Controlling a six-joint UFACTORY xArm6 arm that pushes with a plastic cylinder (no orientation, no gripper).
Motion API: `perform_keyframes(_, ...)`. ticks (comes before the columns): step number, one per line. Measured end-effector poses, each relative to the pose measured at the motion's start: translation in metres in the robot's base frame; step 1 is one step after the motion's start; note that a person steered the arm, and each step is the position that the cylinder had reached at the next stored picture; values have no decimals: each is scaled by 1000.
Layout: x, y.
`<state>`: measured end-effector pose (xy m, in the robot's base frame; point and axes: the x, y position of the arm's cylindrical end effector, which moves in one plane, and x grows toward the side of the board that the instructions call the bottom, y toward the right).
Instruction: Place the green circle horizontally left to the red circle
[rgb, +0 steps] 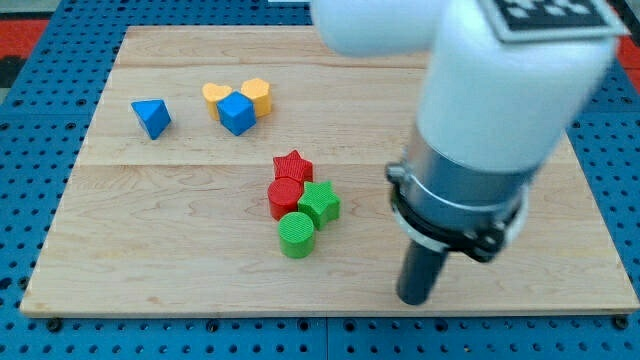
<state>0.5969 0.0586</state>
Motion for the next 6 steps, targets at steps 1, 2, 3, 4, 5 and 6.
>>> perform_keyframes(1,-16,-58)
perform_keyframes(2,-39,-56)
perform_keyframes(3,-41,-99)
perform_keyframes(4,-54,-161)
perform_keyframes(5,-95,-143)
perform_keyframes(6,-159,-179)
